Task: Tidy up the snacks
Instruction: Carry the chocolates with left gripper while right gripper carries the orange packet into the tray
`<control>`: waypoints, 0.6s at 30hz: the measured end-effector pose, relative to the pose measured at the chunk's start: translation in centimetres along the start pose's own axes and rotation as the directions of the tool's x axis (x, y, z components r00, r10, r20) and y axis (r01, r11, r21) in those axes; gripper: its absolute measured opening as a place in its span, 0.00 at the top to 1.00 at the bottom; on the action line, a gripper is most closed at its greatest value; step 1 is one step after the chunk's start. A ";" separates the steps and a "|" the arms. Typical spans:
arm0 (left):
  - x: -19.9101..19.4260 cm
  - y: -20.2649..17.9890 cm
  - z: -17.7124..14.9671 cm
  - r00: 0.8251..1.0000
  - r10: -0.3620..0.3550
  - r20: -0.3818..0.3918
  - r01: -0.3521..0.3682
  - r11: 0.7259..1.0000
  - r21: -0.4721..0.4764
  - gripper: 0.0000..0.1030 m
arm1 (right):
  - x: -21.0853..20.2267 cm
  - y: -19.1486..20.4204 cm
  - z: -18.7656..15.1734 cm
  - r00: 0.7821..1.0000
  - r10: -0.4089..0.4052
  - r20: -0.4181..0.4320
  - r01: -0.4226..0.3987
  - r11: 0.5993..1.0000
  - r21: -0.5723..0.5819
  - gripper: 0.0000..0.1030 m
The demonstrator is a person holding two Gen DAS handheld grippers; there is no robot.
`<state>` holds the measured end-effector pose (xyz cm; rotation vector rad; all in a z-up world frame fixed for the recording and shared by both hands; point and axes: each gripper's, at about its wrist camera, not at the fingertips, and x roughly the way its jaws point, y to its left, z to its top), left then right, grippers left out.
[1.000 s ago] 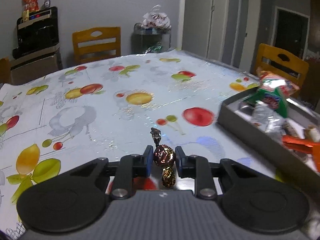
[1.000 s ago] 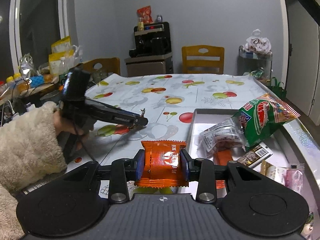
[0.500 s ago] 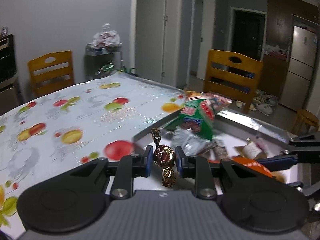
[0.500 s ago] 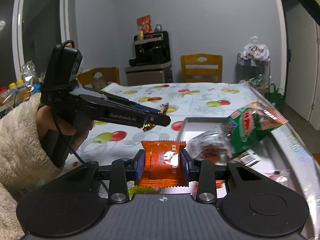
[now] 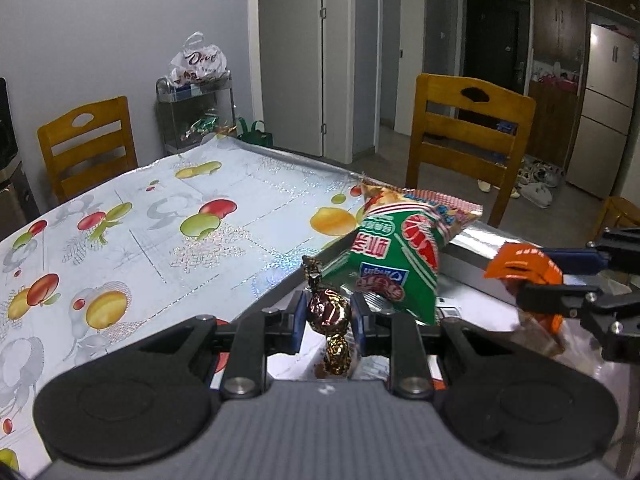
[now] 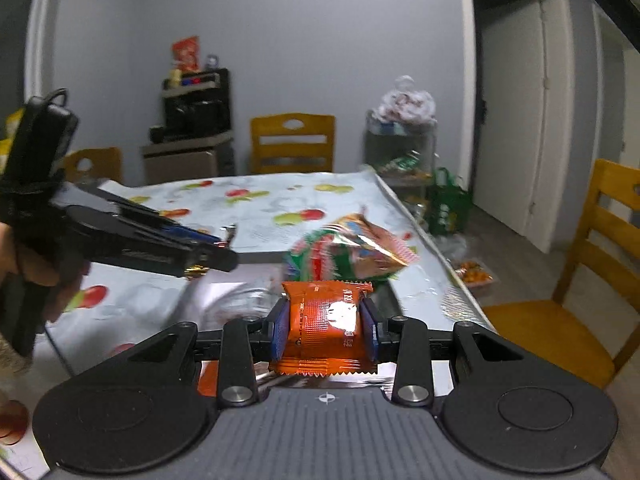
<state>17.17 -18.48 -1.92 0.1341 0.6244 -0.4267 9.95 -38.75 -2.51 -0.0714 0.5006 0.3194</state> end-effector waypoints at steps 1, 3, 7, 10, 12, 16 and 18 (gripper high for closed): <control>0.4 0.1 0.0 1.000 0.003 -0.004 -0.003 1.000 -0.004 0.79 | 0.3 -0.1 0.0 1.000 -0.013 -0.005 0.013 1.000 -0.005 0.63; 1.1 0.3 0.1 1.000 0.007 -0.015 -0.007 1.000 -0.006 0.79 | 1.1 -0.3 -0.1 0.999 -0.034 -0.027 0.033 0.999 -0.020 0.63; 2.5 0.6 0.3 0.999 0.024 -0.036 -0.024 1.000 -0.003 0.79 | 2.2 -0.1 -0.1 0.996 -0.068 -0.054 0.066 0.997 -0.040 0.63; 3.1 0.7 0.2 0.999 0.025 -0.048 -0.025 1.000 -0.004 0.79 | 3.0 -0.1 0.1 0.995 -0.070 -0.064 0.068 0.997 -0.036 0.63; 3.4 0.8 0.1 0.998 0.024 -0.055 -0.024 1.000 -0.008 0.79 | 3.6 -0.2 0.3 0.995 -0.070 -0.074 0.067 0.997 -0.031 0.63; 4.1 1.1 0.0 0.997 0.030 -0.069 -0.031 0.999 -0.011 0.79 | 4.1 0.0 0.6 0.994 -0.077 -0.078 0.074 0.996 -0.041 0.63; 4.3 1.2 0.0 0.997 0.031 -0.076 -0.032 0.999 -0.011 0.79 | 4.4 -0.1 0.6 0.993 -0.076 -0.086 0.072 0.997 -0.039 0.63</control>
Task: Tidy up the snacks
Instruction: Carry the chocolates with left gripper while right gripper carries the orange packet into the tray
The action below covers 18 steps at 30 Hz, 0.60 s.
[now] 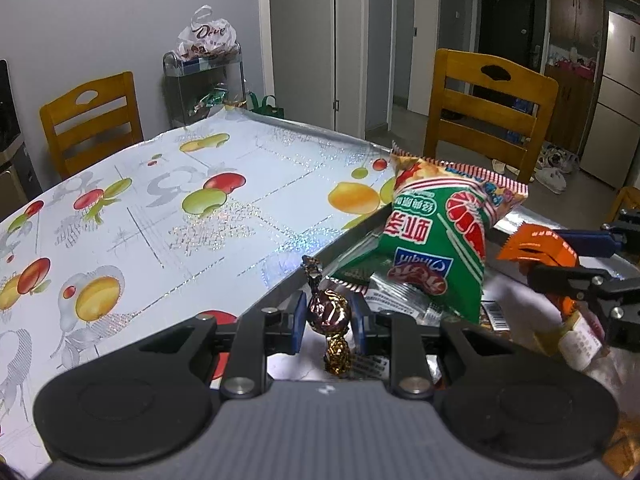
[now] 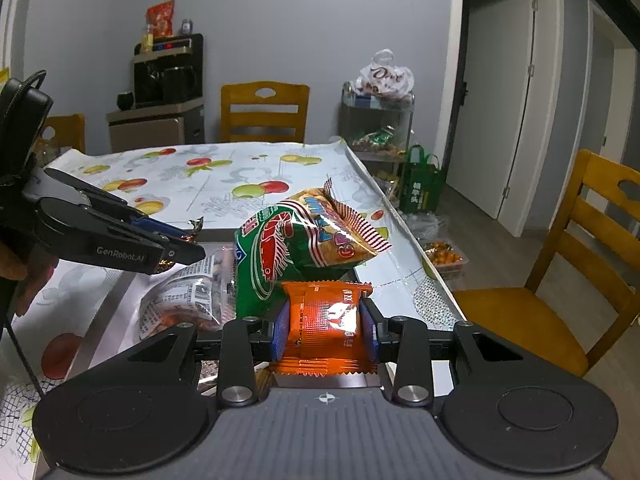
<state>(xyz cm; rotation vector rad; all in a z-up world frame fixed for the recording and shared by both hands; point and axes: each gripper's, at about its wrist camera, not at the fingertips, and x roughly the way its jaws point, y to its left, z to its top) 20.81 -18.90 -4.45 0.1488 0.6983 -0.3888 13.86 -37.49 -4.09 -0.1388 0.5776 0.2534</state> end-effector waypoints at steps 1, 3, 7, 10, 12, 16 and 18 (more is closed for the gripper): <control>0.1 0.0 0.0 1.000 0.001 -0.003 -0.001 1.000 0.001 0.79 | 0.1 0.0 0.0 1.000 0.001 -0.004 -0.001 1.000 0.000 0.63; 0.4 0.2 -0.1 1.000 0.001 -0.008 -0.001 1.000 -0.002 0.79 | 0.3 0.2 0.0 1.000 0.004 -0.011 -0.004 1.000 -0.003 0.63; 0.7 0.4 -0.1 1.000 -0.004 -0.012 0.004 1.000 -0.009 0.79 | 0.4 0.2 0.1 1.000 0.006 -0.018 -0.007 1.000 -0.006 0.63; 0.8 0.5 -0.1 1.000 -0.004 -0.008 0.004 1.000 -0.011 0.79 | 0.5 0.1 0.3 1.000 0.000 -0.014 0.000 1.000 0.003 0.63; 0.8 0.6 0.0 1.000 -0.009 -0.002 0.009 1.000 -0.015 0.79 | 0.5 0.1 0.4 1.000 -0.003 -0.011 0.003 1.000 0.002 0.62; 0.9 0.6 0.1 1.000 -0.015 0.003 0.016 1.000 -0.018 0.79 | 0.6 0.1 0.3 1.000 -0.006 -0.010 0.006 1.000 0.002 0.62; 0.9 0.6 0.2 1.000 -0.018 0.002 0.018 1.000 -0.018 0.79 | 0.6 0.1 0.3 1.000 -0.006 -0.011 0.006 1.000 -0.002 0.63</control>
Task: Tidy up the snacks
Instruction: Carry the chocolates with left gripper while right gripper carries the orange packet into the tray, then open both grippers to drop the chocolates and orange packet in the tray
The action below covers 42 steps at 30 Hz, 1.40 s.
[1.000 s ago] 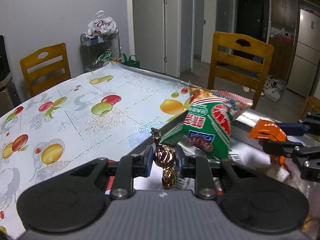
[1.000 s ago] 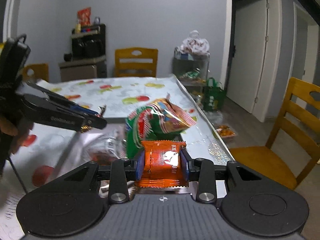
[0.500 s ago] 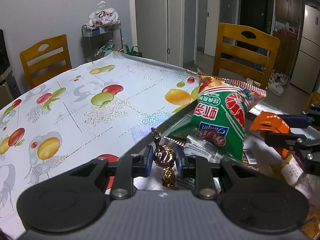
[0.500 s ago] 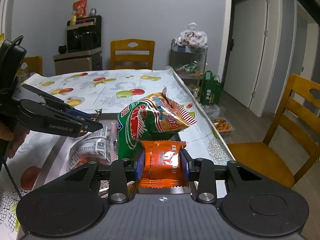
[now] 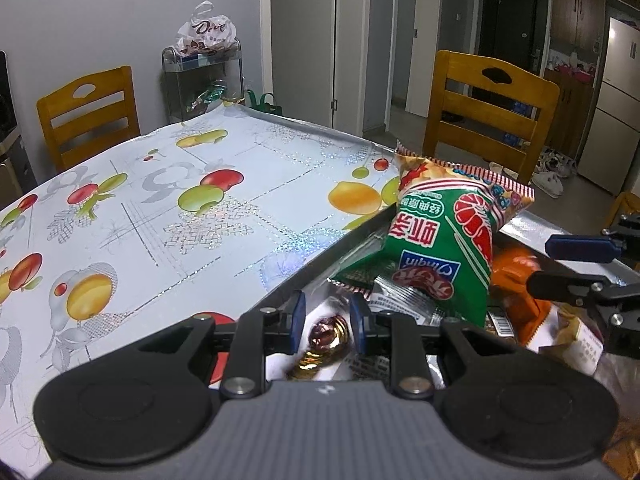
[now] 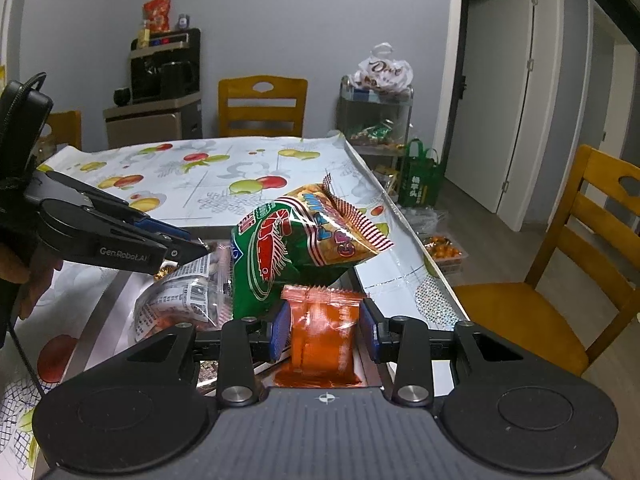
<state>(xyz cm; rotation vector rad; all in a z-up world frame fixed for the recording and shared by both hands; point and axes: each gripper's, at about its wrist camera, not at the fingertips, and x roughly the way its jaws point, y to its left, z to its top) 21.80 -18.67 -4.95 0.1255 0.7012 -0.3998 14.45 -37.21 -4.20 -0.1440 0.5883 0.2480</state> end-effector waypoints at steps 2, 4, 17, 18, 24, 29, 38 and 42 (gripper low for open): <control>0.0 0.0 0.0 1.000 -0.001 0.000 0.001 1.000 0.000 0.79 | 0.0 0.0 -0.1 1.000 0.000 -0.001 0.000 1.000 0.001 0.62; 0.0 0.1 -0.1 1.000 -0.002 -0.001 0.002 1.000 -0.001 0.79 | 0.0 0.0 -0.1 1.000 0.002 -0.001 -0.002 1.000 0.002 0.62; -0.6 0.2 0.2 1.000 0.023 0.008 -0.023 1.000 -0.016 0.61 | -0.7 0.1 0.3 1.000 0.014 0.012 -0.014 1.000 0.009 0.55; -0.7 0.1 0.2 1.000 0.024 0.011 -0.024 1.000 -0.014 0.56 | -0.7 0.1 0.3 1.000 0.015 0.011 -0.015 1.000 0.009 0.55; -2.4 -0.3 0.3 0.998 0.002 0.063 -0.001 1.000 -0.019 0.23 | -1.5 0.1 0.5 1.000 0.007 0.020 -0.008 1.000 0.015 0.50; -4.1 -1.3 0.4 0.996 -0.033 0.087 0.033 0.999 0.001 0.21 | -2.8 0.4 0.8 0.999 -0.011 0.044 0.010 1.000 0.025 0.33; -9.1 -1.7 -1.0 0.986 -0.097 0.137 0.093 0.995 0.037 0.08 | -5.0 1.7 0.8 0.998 -0.004 0.068 -0.001 0.998 0.068 0.05; -11.3 -1.1 -2.2 0.983 -0.108 0.150 0.103 0.994 0.041 0.07 | -6.1 2.7 0.7 0.998 -0.006 0.064 0.001 0.997 0.077 0.00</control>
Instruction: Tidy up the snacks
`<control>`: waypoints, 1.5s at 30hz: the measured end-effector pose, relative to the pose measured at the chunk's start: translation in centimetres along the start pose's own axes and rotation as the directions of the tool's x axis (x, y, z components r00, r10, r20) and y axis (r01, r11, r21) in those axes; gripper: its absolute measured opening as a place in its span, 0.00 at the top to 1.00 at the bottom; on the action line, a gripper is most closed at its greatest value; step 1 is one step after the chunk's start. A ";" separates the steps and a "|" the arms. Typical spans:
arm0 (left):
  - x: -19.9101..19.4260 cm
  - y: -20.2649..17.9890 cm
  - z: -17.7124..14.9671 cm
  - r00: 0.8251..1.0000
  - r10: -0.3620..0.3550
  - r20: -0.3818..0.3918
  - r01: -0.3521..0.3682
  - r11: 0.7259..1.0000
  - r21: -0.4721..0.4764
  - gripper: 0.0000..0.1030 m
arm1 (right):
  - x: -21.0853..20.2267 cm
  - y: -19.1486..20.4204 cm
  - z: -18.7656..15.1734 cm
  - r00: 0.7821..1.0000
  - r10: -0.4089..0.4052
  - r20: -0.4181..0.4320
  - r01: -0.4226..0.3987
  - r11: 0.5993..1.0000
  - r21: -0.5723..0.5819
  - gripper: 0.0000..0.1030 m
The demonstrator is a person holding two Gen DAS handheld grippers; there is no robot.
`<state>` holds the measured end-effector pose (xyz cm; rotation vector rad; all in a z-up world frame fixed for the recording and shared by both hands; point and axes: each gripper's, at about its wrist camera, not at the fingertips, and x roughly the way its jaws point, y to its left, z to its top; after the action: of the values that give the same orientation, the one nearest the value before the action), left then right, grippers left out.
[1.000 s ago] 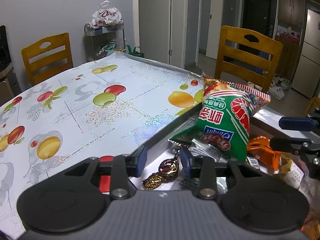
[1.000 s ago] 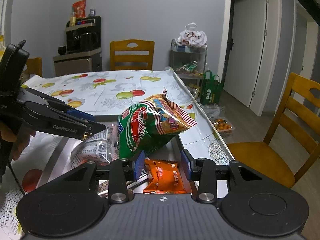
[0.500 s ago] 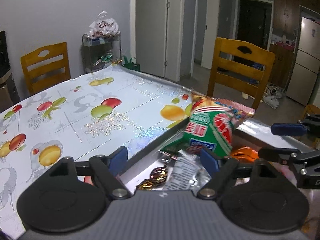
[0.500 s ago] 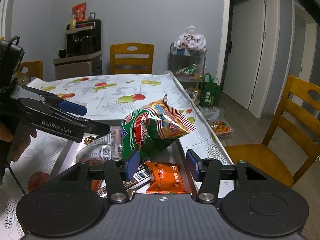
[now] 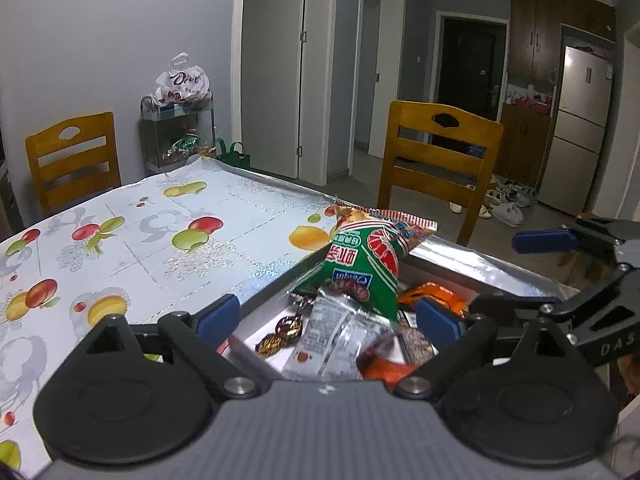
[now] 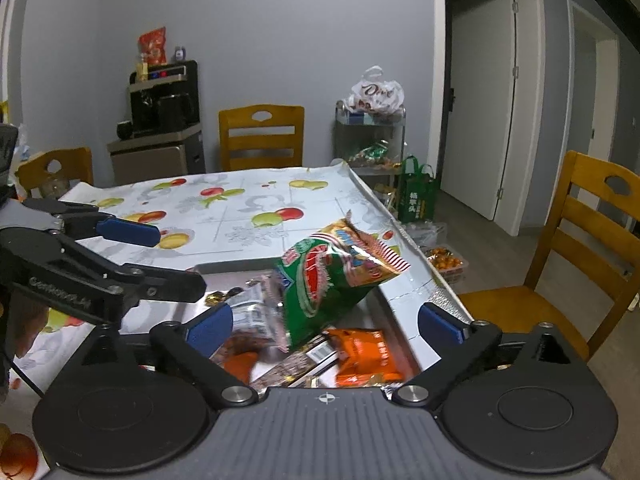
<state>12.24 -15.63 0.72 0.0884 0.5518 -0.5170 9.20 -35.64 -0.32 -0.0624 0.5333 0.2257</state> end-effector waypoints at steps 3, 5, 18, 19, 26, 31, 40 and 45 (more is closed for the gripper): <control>-1.7 0.3 -0.8 1.000 -0.005 0.004 0.005 1.000 0.008 0.07 | -1.2 0.7 -0.5 1.000 -0.009 -0.008 0.009 1.000 0.016 0.00; -2.7 0.7 -1.6 1.000 0.007 -0.003 -0.007 1.000 0.013 0.06 | -2.0 1.1 -1.0 1.000 -0.011 -0.023 0.012 0.999 0.034 0.00; -5.3 1.9 -8.0 0.997 0.006 -0.081 0.006 0.989 0.147 0.05 | -8.1 5.9 -7.0 0.997 -0.075 -0.024 0.078 0.983 0.166 0.00; -5.2 1.8 -8.5 0.996 0.003 -0.087 0.011 0.987 0.161 0.05 | -8.0 6.3 -7.6 0.997 -0.064 -0.045 0.072 0.981 0.181 0.00; -4.7 1.4 -10.7 0.991 -0.053 -0.123 0.072 0.986 0.154 0.05 | -7.5 7.4 -10.2 0.980 -0.121 -0.160 0.156 0.962 0.225 0.00; -4.9 0.1 -11.5 0.991 -0.038 -0.126 0.065 0.975 0.212 0.05 | -6.9 8.1 -10.8 0.973 -0.139 -0.183 0.178 0.959 0.220 0.00; -4.2 -0.1 -11.7 0.986 -0.036 -0.162 0.069 0.976 0.205 0.01 | -5.1 9.5 -10.9 0.963 -0.148 -0.223 0.186 0.969 0.161 0.00; -3.9 0.4 -11.6 0.983 -0.049 -0.175 0.080 0.982 0.174 0.01 | -4.8 9.5 -11.0 0.963 -0.146 -0.228 0.187 0.968 0.169 0.00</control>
<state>4.02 -11.07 -7.14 0.2899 0.6751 -0.6265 -2.46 -28.67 -7.36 0.0543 0.7586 0.0007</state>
